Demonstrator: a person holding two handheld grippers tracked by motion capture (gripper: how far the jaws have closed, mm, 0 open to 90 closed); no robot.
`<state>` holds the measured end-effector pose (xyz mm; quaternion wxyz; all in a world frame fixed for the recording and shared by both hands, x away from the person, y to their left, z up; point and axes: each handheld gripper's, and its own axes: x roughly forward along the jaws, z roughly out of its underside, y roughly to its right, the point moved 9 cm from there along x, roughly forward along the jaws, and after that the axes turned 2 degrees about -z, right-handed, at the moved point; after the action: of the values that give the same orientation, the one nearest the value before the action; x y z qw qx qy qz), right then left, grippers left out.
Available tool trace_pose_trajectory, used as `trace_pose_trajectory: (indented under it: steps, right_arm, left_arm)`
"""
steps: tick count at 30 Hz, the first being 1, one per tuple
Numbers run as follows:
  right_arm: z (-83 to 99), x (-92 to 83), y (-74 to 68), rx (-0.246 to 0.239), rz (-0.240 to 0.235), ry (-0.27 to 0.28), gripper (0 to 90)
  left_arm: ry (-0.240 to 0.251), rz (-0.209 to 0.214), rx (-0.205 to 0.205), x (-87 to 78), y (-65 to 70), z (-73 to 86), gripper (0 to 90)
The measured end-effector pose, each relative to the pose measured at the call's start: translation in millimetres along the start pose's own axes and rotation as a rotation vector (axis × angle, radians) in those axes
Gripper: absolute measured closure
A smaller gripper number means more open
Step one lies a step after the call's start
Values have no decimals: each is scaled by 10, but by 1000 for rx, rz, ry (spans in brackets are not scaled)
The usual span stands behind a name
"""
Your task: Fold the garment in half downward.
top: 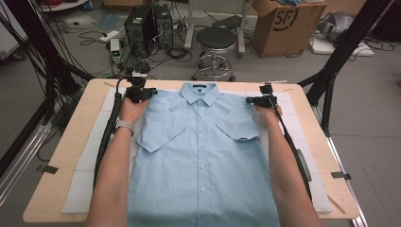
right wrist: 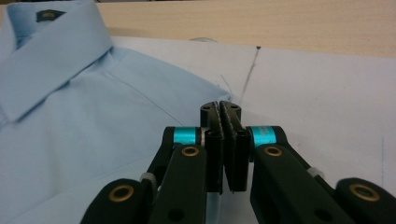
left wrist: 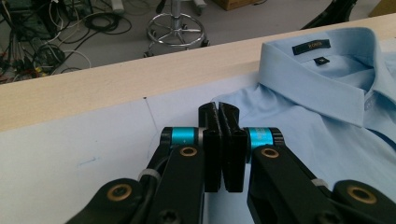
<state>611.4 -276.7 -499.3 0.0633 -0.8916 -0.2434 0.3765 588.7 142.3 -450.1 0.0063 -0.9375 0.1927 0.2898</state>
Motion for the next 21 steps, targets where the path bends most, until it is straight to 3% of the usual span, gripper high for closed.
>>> trace_pose_trajectory:
  steps: [6, 10, 13, 18, 19, 21]
  right_arm:
    - [-143, -163, -61, -26, -3, 43, 892]
    - [-298, -312, -150, -62, -1, 61, 893]
    - [-433, -413, -241, -90, 0, 76, 894]
    - [-610, -585, -335, -117, 12, 118, 894]
    - [-640, -622, -341, -122, 17, 129, 894]
    - [-697, -697, -347, -119, 22, 146, 894]
  left_arm:
    - [2, -21, -2, -67, -19, -92, 886]
    - [53, -6, -5, -140, 48, -246, 887]
    - [18, -17, 4, -170, 50, -278, 887]
    - [83, 1, 17, -280, 157, -531, 888]
    - [73, 2, 9, -295, 160, -564, 888]
    - [65, -12, 35, -324, 165, -632, 888]
